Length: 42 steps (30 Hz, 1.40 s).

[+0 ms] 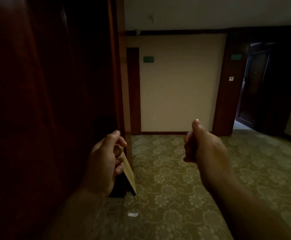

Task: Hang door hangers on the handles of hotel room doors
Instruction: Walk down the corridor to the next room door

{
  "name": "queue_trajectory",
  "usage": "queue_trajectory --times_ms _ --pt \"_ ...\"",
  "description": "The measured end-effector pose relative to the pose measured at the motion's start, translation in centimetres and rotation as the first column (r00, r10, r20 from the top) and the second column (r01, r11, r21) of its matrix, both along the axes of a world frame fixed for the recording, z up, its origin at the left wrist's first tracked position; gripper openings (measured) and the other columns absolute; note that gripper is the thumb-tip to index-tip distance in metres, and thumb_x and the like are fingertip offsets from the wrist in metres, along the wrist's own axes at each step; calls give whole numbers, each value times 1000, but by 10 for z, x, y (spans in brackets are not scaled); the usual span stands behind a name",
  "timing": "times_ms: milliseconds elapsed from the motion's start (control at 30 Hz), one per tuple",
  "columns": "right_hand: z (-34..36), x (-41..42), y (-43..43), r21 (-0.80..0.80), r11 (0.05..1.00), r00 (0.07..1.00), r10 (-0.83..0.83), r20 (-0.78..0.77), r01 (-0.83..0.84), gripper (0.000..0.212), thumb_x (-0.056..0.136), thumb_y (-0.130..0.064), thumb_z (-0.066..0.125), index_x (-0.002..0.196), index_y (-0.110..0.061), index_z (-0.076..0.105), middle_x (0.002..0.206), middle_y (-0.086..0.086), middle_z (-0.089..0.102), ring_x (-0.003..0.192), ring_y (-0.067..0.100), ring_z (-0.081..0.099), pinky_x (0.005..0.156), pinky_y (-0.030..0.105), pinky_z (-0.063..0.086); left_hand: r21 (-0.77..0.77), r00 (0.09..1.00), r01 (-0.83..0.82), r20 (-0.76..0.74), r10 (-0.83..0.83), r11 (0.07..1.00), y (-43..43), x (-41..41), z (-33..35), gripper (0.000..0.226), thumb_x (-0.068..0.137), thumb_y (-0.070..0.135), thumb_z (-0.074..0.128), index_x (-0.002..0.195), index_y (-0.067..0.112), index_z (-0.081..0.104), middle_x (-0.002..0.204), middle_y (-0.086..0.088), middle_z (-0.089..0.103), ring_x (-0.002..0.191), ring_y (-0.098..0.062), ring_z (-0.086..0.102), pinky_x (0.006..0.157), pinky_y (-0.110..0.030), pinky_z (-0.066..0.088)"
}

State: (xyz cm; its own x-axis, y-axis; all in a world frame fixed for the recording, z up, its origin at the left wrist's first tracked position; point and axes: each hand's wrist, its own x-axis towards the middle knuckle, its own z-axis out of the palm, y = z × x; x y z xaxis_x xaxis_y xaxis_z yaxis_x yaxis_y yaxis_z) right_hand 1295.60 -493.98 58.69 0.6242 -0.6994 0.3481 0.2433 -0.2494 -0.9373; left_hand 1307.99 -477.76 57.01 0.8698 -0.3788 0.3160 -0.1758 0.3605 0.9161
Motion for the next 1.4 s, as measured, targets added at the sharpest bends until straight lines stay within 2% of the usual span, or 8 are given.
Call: queue_trajectory --times_ms 267,500,700,833,967,1167,1300,1400 --pt "-24 130 -76 47 995 995 92 -36 -90 53 99 -53 36 77 -11 61 64 3 53 57 15 49 58 33 45 19 995 -25 -93 27 999 -62 110 -20 33 99 32 47 74 12 53 64 -2 26 50 -11 26 37 -19 24" --pt "-32 271 -145 154 938 951 310 18 -309 47 98 -49 42 75 -11 59 58 2 50 55 17 46 59 35 41 68 969 -200 -137 208 977 -103 207 -21 33 97 36 47 76 14 59 63 2 39 52 -10 35 43 -23 27" --pt "-36 387 -164 132 815 823 567 22 -565 45 95 -51 45 69 -16 57 56 0 48 52 15 44 53 30 37 88 898 -407 -141 416 909 -115 270 -24 37 97 37 47 68 19 62 63 3 42 52 -10 38 44 -23 30" --pt "-54 440 -149 96 664 655 747 -112 -741 49 92 -59 41 77 -17 61 68 5 54 67 21 50 65 36 45 117 822 -526 -185 539 842 -108 304 -33 35 97 38 46 71 20 61 65 4 42 52 -9 39 46 -23 30" --pt "-46 502 -142 117 627 616 779 -119 -770 50 95 -59 41 81 -16 61 69 3 53 69 21 52 71 38 47 111 751 -623 -189 632 774 -92 345 -36 32 96 40 49 75 20 60 65 6 44 53 -8 39 47 -24 29" --pt "-54 593 -113 51 550 534 826 -180 -833 49 96 -58 39 75 -18 57 68 0 52 65 15 50 68 34 46 112 648 -730 -199 735 674 -58 428 -51 32 97 43 48 77 20 60 64 8 45 53 -8 41 50 -26 31" --pt "-47 655 -113 216 497 456 864 -214 -840 44 95 -57 45 74 -20 59 64 -3 51 65 15 50 71 37 45 97 585 -770 -289 758 631 -38 491 -70 31 96 43 50 76 22 59 63 8 44 53 -8 39 50 -26 30" --pt "-43 695 -112 230 479 448 877 -176 -847 43 95 -55 46 69 -23 58 64 -3 50 64 15 49 71 38 45 71 565 -779 -352 746 623 -27 527 -79 29 95 44 50 76 22 57 62 8 42 51 -7 37 48 -24 28"
